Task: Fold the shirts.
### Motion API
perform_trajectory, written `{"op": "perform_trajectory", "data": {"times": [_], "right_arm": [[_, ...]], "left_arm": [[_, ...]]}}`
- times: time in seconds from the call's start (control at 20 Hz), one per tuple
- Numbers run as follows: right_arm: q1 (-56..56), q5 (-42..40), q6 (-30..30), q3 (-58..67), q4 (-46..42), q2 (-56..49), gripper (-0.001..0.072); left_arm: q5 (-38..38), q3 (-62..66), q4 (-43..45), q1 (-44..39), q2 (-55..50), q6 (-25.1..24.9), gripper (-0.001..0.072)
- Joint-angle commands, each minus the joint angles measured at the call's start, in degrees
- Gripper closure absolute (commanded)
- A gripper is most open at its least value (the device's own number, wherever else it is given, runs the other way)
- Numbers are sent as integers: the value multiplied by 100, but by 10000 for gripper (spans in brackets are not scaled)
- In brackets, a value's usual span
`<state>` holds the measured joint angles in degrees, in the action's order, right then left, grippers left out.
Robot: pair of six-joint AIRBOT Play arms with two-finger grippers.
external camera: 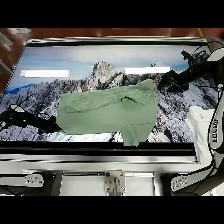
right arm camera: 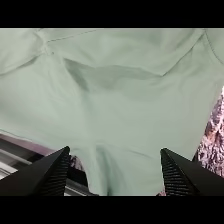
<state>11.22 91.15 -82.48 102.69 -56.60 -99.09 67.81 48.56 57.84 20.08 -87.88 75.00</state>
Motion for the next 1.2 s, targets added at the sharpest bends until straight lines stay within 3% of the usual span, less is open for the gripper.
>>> {"op": "perform_trajectory", "data": {"times": [0.0,0.1,0.2,0.3,0.35,0.4,0.6,0.7,1.05,1.1,1.15], "right_arm": [[-13,417,-214,-17,-555,4,83],[-79,1062,-81,-304,-1467,37,114],[-42,1082,-52,-1054,-1513,208,114],[87,767,-35,-1912,-881,313,111],[133,525,-39,-2304,-682,313,74],[146,251,-52,-2621,-608,313,40],[-63,-1010,-361,-3338,-697,313,41],[-236,-1268,-393,-3488,-787,293,107],[-455,-1508,-570,-3689,-758,133,108],[-455,-1532,-588,-3694,-756,133,158],[-455,-1563,-638,-3694,-754,133,320]], "left_arm": [[-15,13,2,-116,-9,-103,663],[122,44,2,-116,15,-214,664],[208,42,2,-116,103,-341,664],[361,42,4,-118,264,-544,664],[382,42,2,-116,382,-560,664],[378,42,2,-116,514,-560,664],[339,44,0,-105,787,-619,664],[374,42,-83,-129,785,-472,664],[376,42,-614,-129,787,-553,664],[376,42,-667,-129,787,-553,663],[378,42,-737,-129,787,-555,664]]}}
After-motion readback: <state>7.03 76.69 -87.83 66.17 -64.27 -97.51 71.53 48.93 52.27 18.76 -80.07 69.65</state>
